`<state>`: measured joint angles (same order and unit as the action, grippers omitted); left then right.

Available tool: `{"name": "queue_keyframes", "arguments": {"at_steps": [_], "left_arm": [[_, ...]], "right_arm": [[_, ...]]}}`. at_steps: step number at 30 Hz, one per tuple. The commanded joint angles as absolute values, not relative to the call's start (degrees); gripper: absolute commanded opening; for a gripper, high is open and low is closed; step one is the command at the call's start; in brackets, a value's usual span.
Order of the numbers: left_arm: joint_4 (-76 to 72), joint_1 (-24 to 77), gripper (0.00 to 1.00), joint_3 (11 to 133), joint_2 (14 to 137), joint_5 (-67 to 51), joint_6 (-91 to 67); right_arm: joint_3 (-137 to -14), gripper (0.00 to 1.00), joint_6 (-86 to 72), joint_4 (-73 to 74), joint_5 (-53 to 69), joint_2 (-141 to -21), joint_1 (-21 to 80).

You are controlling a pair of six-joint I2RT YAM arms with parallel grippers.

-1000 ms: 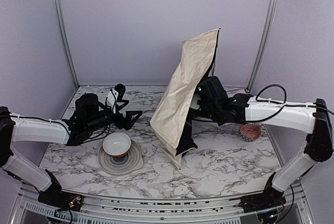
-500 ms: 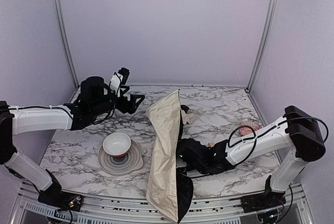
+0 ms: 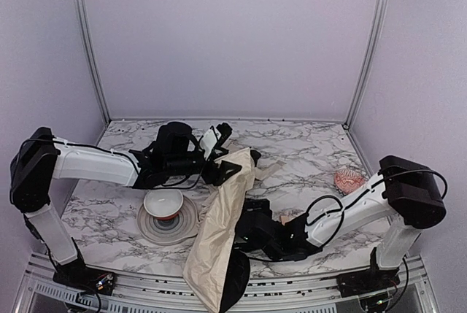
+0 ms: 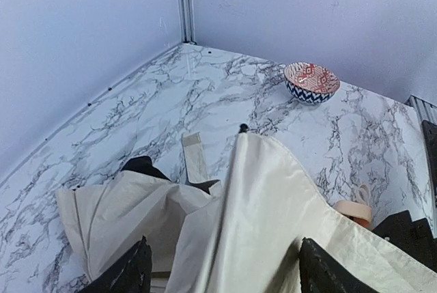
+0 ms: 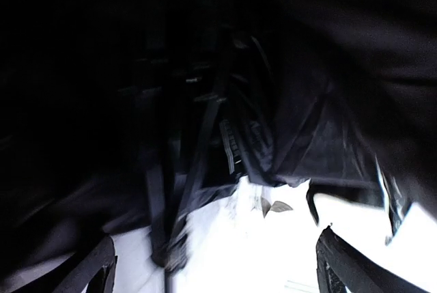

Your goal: Put away the umbrella

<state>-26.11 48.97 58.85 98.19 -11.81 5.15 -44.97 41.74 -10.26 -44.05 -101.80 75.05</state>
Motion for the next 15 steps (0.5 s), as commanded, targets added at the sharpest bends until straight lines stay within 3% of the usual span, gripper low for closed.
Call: {"name": "queue_keyframes", "arguments": {"at_steps": [1,4,6,9,12,15], "left_arm": [[-25.03,49.39,0.52,57.91,99.17,-18.65,6.41],[-25.13,49.78,0.22,55.39,97.61,-17.25,8.23],[-25.06,50.09,0.13,53.19,96.25,-15.87,10.1],[-24.81,52.33,0.11,49.37,94.24,-16.92,13.99],[-24.67,55.51,0.13,46.2,93.08,-17.07,16.4],[-24.57,56.94,0.15,44.83,92.94,-15.68,16.82]], "right_arm": [[-41.75,1.0,39.8,-4.8,-45.33,-97.75,79.19],[-41.68,0.99,36.11,1.57,-44.08,-92.66,79.23],[-41.22,0.98,33.49,5.82,-41.84,-88.19,79.24],[-42.93,0.97,28.17,12.75,-32.18,-77.54,78.87],[-44.99,0.97,25.27,15.94,-14.02,-65.62,75.09],[-42.49,1.0,23.77,8.51,-6.08,-55.1,68.62]]}}
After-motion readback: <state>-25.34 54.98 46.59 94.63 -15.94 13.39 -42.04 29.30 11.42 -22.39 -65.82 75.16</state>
